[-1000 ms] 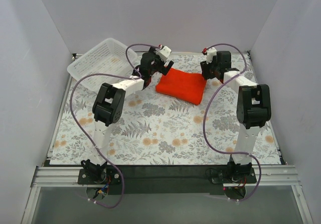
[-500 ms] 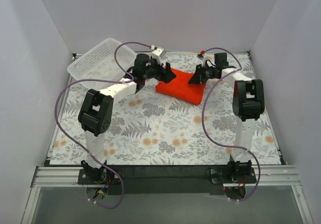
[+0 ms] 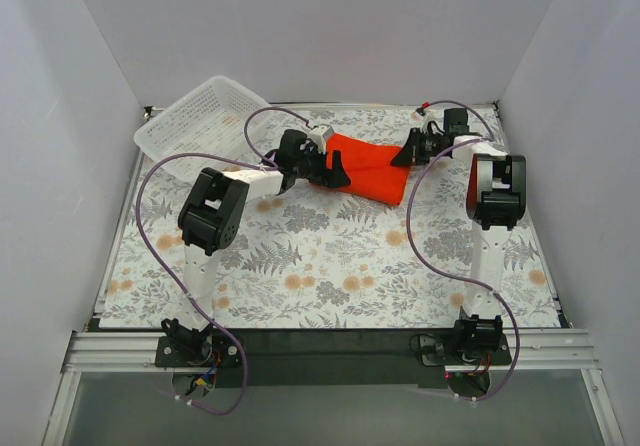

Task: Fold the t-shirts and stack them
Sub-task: Fold the tshirt

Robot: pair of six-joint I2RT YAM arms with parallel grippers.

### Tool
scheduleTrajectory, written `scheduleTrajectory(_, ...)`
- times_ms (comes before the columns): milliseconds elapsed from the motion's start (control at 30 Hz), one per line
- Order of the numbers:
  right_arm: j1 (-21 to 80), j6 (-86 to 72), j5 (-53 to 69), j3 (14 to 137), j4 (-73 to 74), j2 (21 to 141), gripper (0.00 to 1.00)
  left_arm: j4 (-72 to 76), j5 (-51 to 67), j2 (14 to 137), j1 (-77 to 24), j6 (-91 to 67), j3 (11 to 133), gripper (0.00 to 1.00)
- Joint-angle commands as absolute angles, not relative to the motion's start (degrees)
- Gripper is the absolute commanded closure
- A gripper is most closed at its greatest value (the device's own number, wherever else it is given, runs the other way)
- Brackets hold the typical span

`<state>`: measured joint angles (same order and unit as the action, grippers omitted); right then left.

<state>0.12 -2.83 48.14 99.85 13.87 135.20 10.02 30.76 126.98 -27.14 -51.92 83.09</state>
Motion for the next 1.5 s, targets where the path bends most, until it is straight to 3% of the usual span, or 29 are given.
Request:
scheduleTrajectory(0,-3.0,-4.0,46.9,103.9,13.6,137.3,0.89,8.6,29.2,126.3,-27.2,-51.1,82.8,0.31)
scheduleTrajectory(233,-5.6,-3.6,48.5,106.9,14.5,138.2,0.89,8.4,30.4,124.8,-27.1,-49.6,83.8,0.30)
scheduleTrajectory(433,-6.5,2.3,52.1,106.1,17.1,130.1,0.87,8.1,31.6,122.2,-26.5,-51.9,89.3,0.29)
scheduleTrajectory(833,-0.1,8.0,65.5,88.4,18.6,120.6,0.88,9.6,29.4,131.0,-24.8,-63.2,102.4,0.29)
scheduleTrajectory(967,4.3,7.3,66.1,87.6,18.6,122.7,0.88,10.0,28.6,134.9,-24.6,-65.1,105.7,0.28)
scheduleTrajectory(1467,3.3,11.4,58.5,84.0,23.8,127.2,0.91,8.8,25.3,142.6,-23.9,-68.0,111.1,0.28)
